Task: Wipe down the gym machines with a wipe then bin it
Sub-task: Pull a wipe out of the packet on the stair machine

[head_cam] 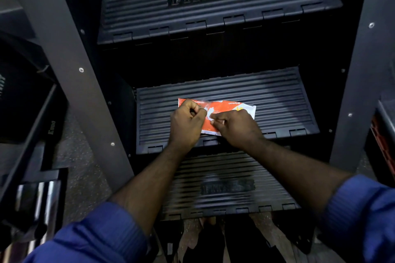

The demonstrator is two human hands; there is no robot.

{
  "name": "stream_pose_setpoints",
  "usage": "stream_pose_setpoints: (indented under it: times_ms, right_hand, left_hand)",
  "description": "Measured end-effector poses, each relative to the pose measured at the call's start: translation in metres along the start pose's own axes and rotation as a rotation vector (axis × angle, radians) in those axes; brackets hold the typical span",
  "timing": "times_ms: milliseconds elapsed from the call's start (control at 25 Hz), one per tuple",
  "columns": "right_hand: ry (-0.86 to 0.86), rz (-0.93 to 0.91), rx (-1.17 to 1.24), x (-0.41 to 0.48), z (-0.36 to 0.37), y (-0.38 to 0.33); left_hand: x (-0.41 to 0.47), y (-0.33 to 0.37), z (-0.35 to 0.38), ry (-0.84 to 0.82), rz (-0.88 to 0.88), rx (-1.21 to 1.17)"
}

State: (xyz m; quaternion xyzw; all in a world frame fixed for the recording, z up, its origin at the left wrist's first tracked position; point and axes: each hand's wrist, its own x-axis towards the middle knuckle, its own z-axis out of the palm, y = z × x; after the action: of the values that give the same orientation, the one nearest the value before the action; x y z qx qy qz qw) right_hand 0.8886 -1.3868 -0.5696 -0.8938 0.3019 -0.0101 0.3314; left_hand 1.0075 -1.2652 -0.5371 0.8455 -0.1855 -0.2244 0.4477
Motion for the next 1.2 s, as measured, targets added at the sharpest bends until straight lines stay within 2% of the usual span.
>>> stream_pose_setpoints:
  times_ms: [160,200,280,360,440,480,560,640,680,800,880,960,1080,1200]
  right_hand:
    - [-0.421,-0.052,-0.301,0.008,-0.006,-0.01]
    - [-0.411,-0.07,-0.322,0.008,-0.009,-0.012]
    - [-0.192,-0.019,-0.221,0.005,-0.017,-0.01]
    - [0.015,0.098,-0.039,-0.004,-0.025,-0.006]
    - [0.05,0.242,0.128,-0.013,-0.036,-0.001]
    - [0.051,0.306,0.211,-0.017,-0.042,-0.001]
    - [0.078,0.418,0.433,-0.033,-0.057,-0.005]
    - [0.102,0.483,0.755,-0.055,-0.076,-0.015]
    - [0.097,0.492,0.908,-0.066,-0.086,-0.022]
    - [0.046,0.479,1.14,-0.111,-0.122,-0.045]
    - [-0.009,0.412,1.207,-0.147,-0.146,-0.063]
    - [0.006,0.336,1.187,-0.183,-0.165,-0.076]
    - [0.134,0.273,1.039,-0.235,-0.179,-0.081]
    - [0.275,0.249,0.689,-0.302,-0.186,-0.078]
  left_hand:
    - [-0.003,-0.006,0.001,0.001,0.055,0.001]
    - [-0.005,-0.006,0.0,-0.002,0.093,0.017]
    - [-0.008,-0.01,-0.001,-0.062,0.233,0.068]
    - [-0.011,-0.017,0.0,-0.248,0.389,0.318]
    - [-0.017,-0.023,0.001,-0.456,0.438,0.714]
    - [-0.02,-0.022,0.001,-0.483,0.453,0.85]
    - [-0.026,-0.014,0.001,-0.489,0.454,0.938]
    - [-0.034,0.001,0.001,-0.511,0.39,0.85]
    - [-0.037,0.011,0.0,-0.525,0.341,0.711]
    - [-0.065,0.056,-0.012,-0.64,0.123,0.01]
    - [-0.098,0.094,-0.024,-0.811,0.021,-0.284]
    - [-0.128,0.12,-0.032,-0.925,0.065,-0.316]
    - [-0.166,0.138,-0.033,-0.916,0.241,-0.141]
    - [-0.218,0.147,-0.04,-0.9,0.293,-0.09]
